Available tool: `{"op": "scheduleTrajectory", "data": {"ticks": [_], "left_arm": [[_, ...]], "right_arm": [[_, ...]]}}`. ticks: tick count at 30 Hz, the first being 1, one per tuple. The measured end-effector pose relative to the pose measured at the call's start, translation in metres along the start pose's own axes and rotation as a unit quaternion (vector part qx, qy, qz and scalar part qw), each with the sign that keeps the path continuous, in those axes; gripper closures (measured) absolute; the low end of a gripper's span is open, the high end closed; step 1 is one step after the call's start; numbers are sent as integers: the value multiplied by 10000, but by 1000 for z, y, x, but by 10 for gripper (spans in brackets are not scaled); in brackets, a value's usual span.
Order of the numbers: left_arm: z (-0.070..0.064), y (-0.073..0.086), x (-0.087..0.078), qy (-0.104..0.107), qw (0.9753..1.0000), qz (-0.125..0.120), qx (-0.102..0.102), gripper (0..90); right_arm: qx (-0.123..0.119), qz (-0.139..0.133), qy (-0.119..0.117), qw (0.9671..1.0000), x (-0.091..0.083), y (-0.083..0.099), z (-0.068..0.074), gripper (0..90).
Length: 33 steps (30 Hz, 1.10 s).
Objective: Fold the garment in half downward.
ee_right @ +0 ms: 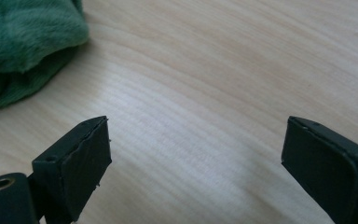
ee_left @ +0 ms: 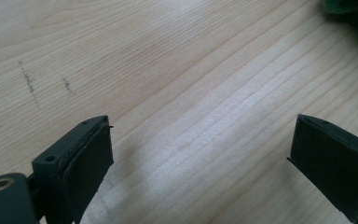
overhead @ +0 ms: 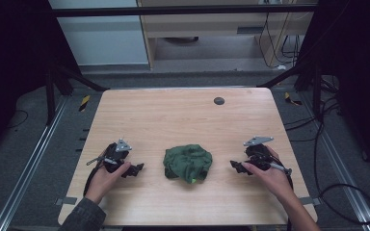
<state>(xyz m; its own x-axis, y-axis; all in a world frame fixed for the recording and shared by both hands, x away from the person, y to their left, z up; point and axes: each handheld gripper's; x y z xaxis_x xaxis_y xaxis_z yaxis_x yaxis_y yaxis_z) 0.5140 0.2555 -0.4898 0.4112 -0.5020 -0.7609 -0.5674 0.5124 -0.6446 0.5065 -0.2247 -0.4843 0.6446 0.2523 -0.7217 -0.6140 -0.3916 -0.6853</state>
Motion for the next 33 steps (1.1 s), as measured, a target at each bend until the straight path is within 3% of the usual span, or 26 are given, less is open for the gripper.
{"op": "scheduleTrajectory", "data": {"ticks": [4,6,9,11,17,24,31,33], "left_arm": [[7,-3,3,-80,9999,-51,-48,51],[11,-4,5,-118,9999,-71,-95,52],[17,-5,7,-198,9995,-126,-198,52],[21,-5,9,-191,9993,-173,-281,53],[28,-5,17,-203,9985,-277,-428,49],[28,-5,19,-210,9982,-353,-444,36],[29,-2,22,-228,9975,-522,-412,7],[29,-2,23,-234,9975,-520,-419,7]], "right_arm": [[53,-55,87,9999,5,-6,-5,87],[207,-91,62,9997,9,-7,-8,90],[249,6,208,9995,15,-9,-11,88],[311,-79,359,9988,18,-11,-13,94],[524,-69,524,9972,27,-12,-20,94],[761,-52,591,9953,34,-6,-24,94],[774,-144,699,9944,38,-2,-21,65],[736,-169,829,9937,40,-2,-18,44]]}}
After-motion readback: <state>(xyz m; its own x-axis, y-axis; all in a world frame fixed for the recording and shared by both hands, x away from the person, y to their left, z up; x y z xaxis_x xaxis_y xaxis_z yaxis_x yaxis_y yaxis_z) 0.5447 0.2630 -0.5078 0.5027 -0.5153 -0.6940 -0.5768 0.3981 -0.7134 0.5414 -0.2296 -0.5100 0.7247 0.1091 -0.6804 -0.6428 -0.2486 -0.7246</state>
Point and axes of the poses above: each handheld gripper's, and its own axes: x roughly forward along the jaws, y roughly out of its underside, z roughly to its left, and after that the axes turned 10 degrees about y, right-handed
